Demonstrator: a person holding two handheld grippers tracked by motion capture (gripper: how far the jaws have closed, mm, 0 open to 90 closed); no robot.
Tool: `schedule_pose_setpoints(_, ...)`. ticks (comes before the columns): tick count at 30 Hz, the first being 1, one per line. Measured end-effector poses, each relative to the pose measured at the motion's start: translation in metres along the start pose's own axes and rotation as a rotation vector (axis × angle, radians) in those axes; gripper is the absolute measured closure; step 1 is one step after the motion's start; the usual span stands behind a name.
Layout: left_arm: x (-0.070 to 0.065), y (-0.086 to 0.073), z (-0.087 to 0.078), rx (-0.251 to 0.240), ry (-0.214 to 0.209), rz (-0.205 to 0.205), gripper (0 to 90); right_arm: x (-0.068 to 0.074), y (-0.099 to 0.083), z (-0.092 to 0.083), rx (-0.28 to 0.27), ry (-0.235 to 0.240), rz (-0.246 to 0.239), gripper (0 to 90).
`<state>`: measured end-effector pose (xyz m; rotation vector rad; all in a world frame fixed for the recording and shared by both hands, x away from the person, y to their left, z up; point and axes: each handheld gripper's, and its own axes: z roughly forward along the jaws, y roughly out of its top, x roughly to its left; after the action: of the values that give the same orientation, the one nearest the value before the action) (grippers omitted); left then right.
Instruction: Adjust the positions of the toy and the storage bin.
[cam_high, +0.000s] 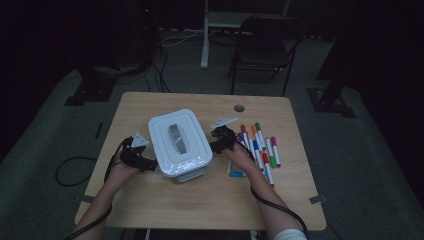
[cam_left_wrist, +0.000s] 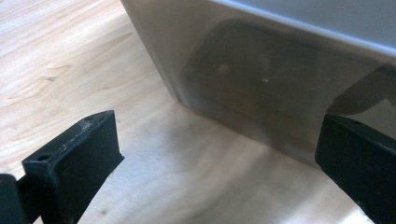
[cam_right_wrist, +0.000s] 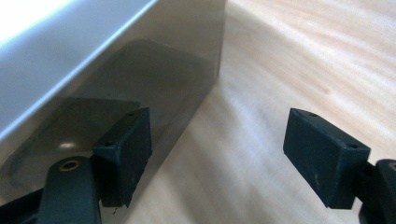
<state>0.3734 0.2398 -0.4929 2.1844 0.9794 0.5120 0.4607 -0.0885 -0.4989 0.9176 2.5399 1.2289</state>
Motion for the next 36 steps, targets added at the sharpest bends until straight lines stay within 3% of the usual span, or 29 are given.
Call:
schedule_pose_setpoints(11,-0.046,-0.009,-0.020,0.011,-0.075,0.086,0.4,0.017,-0.028,-0.026,0.000,0.038,-0.017,23.9)
schedule_pose_setpoints(16,-0.064,-0.012,-0.021,0.003,-0.141,0.094,0.3,0.020,-0.041,-0.039,-0.021,0.053,-0.010,23.9)
schedule_pose_setpoints(18,-0.074,-0.013,-0.020,0.008,-0.189,0.100,0.3,0.020,-0.045,-0.044,-0.027,0.057,-0.016,24.0)
schedule_pose_setpoints(23,-0.090,-0.013,-0.022,-0.034,-0.235,0.103,0.2,0.017,-0.054,-0.053,-0.022,0.067,-0.019,25.5)
schedule_pose_setpoints(26,-0.097,-0.013,-0.025,-0.066,-0.277,0.085,0.3,0.016,-0.060,-0.058,-0.023,0.054,-0.010,24.7)
schedule_pose_setpoints(30,-0.095,-0.020,-0.030,-0.091,-0.278,0.037,0.4,0.015,-0.067,-0.071,-0.060,-0.001,-0.034,15.1)
schedule_pose_setpoints(32,-0.093,-0.022,-0.032,-0.078,-0.262,0.022,0.4,0.017,-0.068,-0.074,-0.054,-0.023,-0.052,13.6)
schedule_pose_setpoints(33,-0.086,-0.028,-0.039,-0.072,-0.217,0.013,0.4,0.017,-0.069,-0.079,-0.052,-0.046,-0.069,13.8)
schedule_pose_setpoints(36,-0.080,-0.031,-0.049,-0.072,-0.201,-0.024,0.4,0.017,-0.080,-0.098,-0.076,-0.046,-0.045,13.7)
